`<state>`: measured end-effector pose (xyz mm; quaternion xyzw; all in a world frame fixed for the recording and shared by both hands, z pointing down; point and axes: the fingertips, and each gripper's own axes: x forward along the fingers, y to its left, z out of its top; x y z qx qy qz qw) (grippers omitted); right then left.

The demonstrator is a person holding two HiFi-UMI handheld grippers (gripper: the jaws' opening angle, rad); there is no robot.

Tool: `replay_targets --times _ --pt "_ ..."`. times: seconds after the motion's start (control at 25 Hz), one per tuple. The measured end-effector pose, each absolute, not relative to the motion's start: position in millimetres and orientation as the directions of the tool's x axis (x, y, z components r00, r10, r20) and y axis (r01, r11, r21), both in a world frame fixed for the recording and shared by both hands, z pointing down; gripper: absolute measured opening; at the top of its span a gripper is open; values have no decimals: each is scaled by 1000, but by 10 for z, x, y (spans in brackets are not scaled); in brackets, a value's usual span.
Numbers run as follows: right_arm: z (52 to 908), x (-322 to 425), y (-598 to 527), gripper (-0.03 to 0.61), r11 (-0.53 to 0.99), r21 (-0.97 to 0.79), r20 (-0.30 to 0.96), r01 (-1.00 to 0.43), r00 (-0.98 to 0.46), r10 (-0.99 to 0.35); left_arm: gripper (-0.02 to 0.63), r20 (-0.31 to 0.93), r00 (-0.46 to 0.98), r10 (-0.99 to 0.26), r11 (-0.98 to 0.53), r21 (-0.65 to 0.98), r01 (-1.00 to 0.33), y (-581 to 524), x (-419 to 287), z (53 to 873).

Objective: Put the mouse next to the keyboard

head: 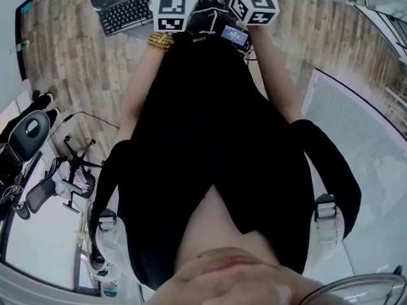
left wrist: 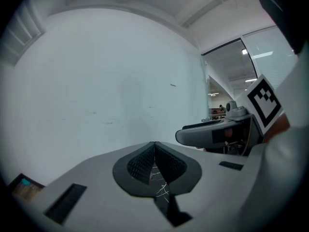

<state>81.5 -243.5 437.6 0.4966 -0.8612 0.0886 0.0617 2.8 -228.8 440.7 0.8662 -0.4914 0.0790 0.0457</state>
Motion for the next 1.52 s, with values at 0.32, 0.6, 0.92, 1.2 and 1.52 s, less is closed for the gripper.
replay_targets --times 0.32,0.6,0.92,1.2,1.52 --pt "4157 766 -2370 285 482 -5 123 -876 -479 -869 14 102 476 -874 -481 -24 -877 -2255 -13 4128" --pt "4089 766 -2337 187 446 8 86 -895 -444 -892 14 85 461 -883 -465 -25 -885 -2245 -70 4107" --pt "4055 691 -2290 138 437 24 64 -899 -435 -898 14 73 455 -888 -459 -55 -887 -2210 -76 4072" --pt "4046 719 -2274 87 409 19 50 -912 -407 -912 14 80 457 -886 -462 -57 -885 -2209 -66 4120" --pt "4088 681 -2306 41 409 19 77 -912 -407 -910 14 91 450 -888 -456 -69 -887 -2242 -84 4156"
